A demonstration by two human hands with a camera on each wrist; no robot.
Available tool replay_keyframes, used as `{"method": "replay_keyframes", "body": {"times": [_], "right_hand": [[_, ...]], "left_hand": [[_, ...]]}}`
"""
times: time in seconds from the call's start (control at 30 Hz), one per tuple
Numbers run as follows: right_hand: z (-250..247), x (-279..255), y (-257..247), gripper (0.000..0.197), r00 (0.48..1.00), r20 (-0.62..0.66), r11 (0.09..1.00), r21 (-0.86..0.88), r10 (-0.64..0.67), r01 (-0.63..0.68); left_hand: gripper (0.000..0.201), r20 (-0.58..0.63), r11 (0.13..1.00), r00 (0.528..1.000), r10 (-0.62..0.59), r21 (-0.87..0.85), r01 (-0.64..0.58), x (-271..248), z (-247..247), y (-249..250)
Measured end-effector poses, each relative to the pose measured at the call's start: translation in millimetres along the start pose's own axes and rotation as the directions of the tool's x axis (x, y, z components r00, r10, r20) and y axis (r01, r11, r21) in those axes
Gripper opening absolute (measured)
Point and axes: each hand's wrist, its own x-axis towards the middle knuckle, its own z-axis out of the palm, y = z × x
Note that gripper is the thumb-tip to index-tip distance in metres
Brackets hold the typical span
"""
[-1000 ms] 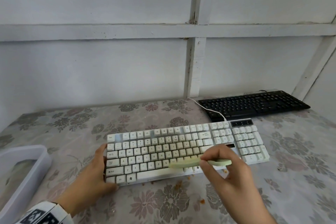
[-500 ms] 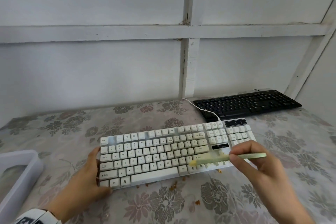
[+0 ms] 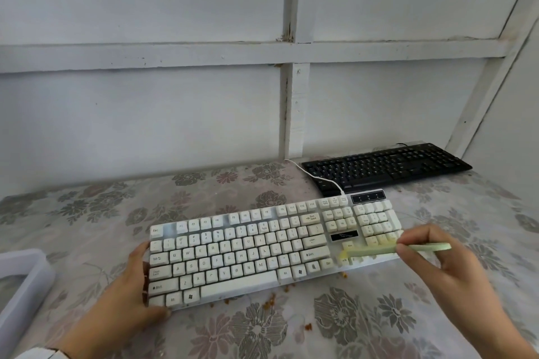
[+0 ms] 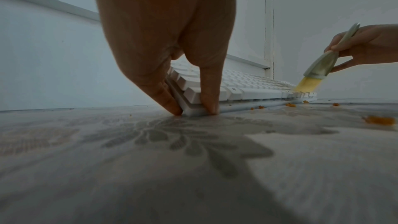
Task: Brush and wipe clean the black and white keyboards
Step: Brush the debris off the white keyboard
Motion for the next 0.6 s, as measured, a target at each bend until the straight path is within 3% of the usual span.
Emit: {"method": "replay_keyframes", "body": {"times": [0.1, 0.3, 0.47, 0.6], "right_hand": [[-5.3, 3.0, 0.9, 0.027, 0.996, -0.079, 0.994, -0.110, -0.034, 0.025], [-15.5, 8.4, 8.7, 0.016, 1.000, 0.001, 1.000, 0.011, -0.019, 0.019], [-44.2, 22.6, 25.0, 0.021, 0.989, -0.144, 0.991, -0.133, -0.034, 0.014], [-42.3, 19.2, 26.4, 0.017, 0.993, -0.116, 1.000, -0.001, -0.017, 0.017]], "left_hand": [[0.109, 0.005, 1.000, 1.000, -0.024, 0.008, 0.024, 0.0, 0.6, 0.3], [0.106, -0.008, 0.999, 0.999, -0.039, -0.010, 0.039, 0.9, 0.5, 0.2], [0.107, 0.000, 0.999, 0.999, -0.035, -0.013, 0.035, -2.1, 0.3, 4.1], [0.111, 0.007, 0.999, 0.999, -0.041, -0.012, 0.041, -2.8, -0.4, 2.8]]}}
